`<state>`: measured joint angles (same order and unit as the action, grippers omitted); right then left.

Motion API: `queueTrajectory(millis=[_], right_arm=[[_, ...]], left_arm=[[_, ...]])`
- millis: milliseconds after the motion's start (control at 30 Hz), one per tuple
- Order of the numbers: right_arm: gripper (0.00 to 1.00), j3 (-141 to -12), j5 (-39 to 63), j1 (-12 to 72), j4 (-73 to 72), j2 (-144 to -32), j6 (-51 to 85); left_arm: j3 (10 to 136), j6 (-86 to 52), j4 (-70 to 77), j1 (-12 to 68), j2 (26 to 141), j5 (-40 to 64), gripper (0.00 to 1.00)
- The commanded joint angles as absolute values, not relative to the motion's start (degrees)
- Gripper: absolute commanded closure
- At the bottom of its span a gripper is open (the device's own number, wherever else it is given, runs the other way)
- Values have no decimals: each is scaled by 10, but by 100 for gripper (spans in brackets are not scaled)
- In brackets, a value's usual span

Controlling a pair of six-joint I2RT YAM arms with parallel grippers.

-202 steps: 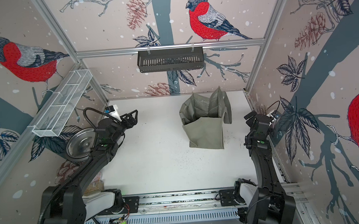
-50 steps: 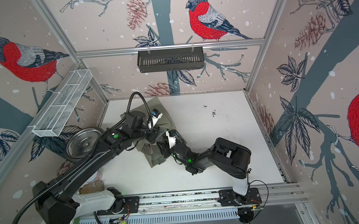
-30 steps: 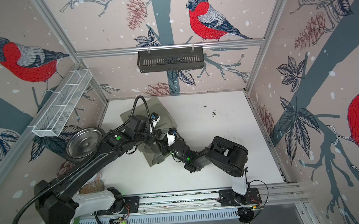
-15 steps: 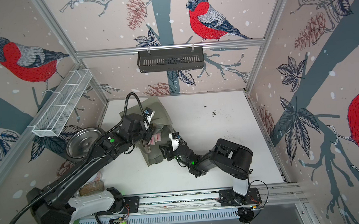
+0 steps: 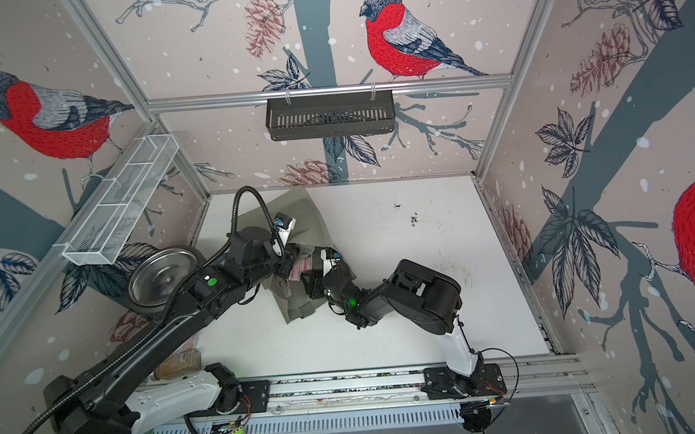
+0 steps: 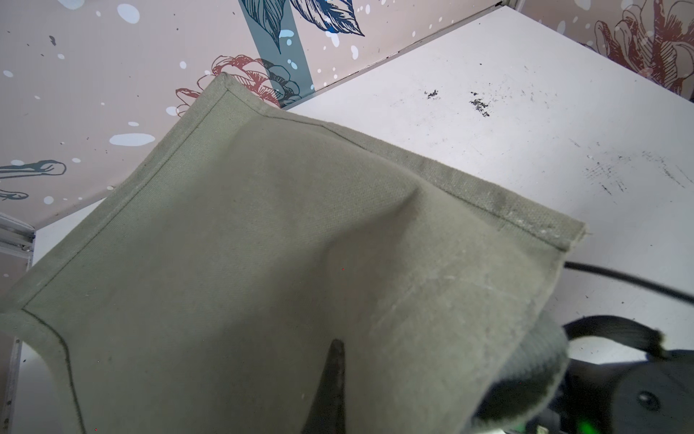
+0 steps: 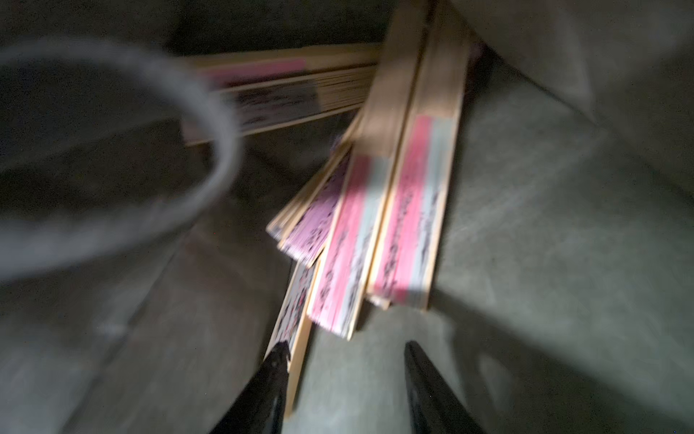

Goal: Take out the folding fans from the tote bags
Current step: Pick up the folding fan from the canvas bag.

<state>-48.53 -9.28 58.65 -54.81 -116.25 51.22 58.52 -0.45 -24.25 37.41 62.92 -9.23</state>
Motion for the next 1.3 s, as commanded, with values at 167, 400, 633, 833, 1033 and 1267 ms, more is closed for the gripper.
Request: queueTrajectory(millis=[167, 400, 633, 833, 1033, 1267], right_arm=[[44, -534, -75, 552, -560, -1215, 628], [35, -562, -73, 542, -533, -1239, 650], [34, -604, -26, 532, -507, -1272, 661], [37, -600, 64, 541, -563, -1264, 649], [39, -597, 152, 554, -656, -1259, 666], [39, -537, 61, 559, -620, -1211, 668]], left_arm=[[579, -7, -195, 363, 617, -54, 100], [575, -4, -186, 346, 614, -22, 100], [564, 0, -187, 323, 616, 19, 100], [554, 3, -178, 322, 611, 30, 100], [554, 4, -173, 322, 602, 49, 100], [546, 6, -168, 322, 593, 52, 100]])
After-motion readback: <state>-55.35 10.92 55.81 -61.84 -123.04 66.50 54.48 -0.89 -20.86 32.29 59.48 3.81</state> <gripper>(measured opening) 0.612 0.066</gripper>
